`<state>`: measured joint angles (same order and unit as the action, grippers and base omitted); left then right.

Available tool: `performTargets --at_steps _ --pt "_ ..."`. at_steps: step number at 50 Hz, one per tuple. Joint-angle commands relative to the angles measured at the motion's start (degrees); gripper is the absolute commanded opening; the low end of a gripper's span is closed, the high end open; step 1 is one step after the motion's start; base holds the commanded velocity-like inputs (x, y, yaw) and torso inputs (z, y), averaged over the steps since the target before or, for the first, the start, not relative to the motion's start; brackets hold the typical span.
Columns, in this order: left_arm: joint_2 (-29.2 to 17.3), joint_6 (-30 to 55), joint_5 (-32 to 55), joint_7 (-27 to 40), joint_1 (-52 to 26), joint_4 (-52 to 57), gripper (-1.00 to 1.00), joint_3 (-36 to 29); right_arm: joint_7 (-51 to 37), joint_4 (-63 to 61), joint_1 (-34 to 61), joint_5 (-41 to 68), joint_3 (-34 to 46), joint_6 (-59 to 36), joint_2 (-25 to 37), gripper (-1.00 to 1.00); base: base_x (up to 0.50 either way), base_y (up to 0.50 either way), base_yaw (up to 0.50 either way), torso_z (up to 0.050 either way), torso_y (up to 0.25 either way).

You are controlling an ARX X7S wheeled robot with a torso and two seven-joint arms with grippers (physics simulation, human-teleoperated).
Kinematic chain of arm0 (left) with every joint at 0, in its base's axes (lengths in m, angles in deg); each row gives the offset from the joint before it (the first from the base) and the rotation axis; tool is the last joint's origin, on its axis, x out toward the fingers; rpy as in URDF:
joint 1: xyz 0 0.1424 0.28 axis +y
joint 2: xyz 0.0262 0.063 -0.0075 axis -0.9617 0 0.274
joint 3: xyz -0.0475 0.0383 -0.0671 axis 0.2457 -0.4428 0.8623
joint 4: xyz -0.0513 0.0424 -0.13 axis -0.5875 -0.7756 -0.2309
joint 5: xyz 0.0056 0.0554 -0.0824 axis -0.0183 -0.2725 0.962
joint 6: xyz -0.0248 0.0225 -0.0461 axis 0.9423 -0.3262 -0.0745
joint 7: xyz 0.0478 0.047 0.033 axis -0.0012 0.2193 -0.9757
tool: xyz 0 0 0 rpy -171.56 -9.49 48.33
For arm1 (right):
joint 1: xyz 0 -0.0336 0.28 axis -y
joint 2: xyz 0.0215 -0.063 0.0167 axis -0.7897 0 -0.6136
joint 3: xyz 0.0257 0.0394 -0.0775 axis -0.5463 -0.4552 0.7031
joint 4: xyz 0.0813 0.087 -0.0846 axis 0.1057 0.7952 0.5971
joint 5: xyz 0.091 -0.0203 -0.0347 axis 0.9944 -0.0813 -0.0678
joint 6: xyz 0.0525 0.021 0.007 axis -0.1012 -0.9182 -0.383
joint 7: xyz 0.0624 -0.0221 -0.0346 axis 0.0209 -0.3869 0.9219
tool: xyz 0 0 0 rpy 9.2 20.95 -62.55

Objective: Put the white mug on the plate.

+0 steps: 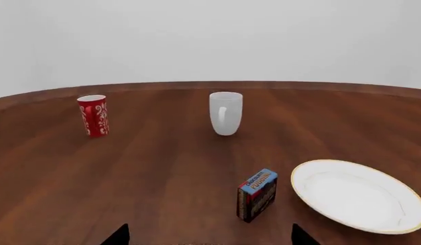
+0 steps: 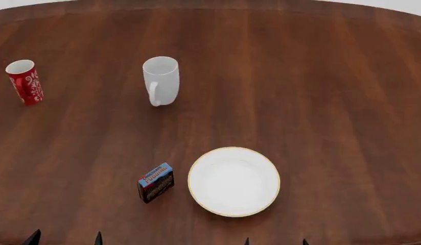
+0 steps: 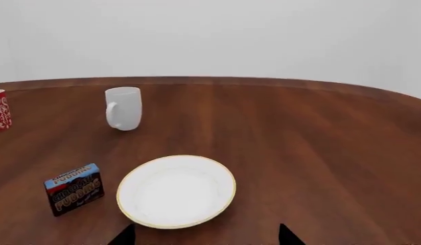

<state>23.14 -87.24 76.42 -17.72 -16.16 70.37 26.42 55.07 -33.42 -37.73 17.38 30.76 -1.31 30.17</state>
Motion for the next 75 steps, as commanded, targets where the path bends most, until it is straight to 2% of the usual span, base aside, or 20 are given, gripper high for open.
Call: performTargets --at_steps 1,61,67,75 --pt "-0.94 -0.41 1.38 0.88 -0.21 -0.58 1.0 -1.19 -0.92 0.05 0.26 1.4 1.32 -0.91 0.97 1.0 0.0 0.0 -0.5 0.0 0.0" --pt "-4.25 0.45 4.61 5.25 -0.39 1.62 1.0 -5.07 -3.51 0.57 1.15 6.26 5.01 0.99 4.18 1.0 0.0 0.0 -0.5 0.0 0.0" --pt "-4.36 0.48 5.29 5.32 -0.64 1.5 1.0 -5.29 -1.25 -0.4 0.84 8.81 5.39 2.91 4.49 1.0 0.0 0.0 -0.06 0.0 0.0" --pt "-4.82 1.27 5.3 5.78 -0.49 2.59 1.0 -5.96 -2.91 -0.19 1.1 8.35 5.34 2.06 4.8 1.0 0.0 0.0 0.0 0.0 0.0"
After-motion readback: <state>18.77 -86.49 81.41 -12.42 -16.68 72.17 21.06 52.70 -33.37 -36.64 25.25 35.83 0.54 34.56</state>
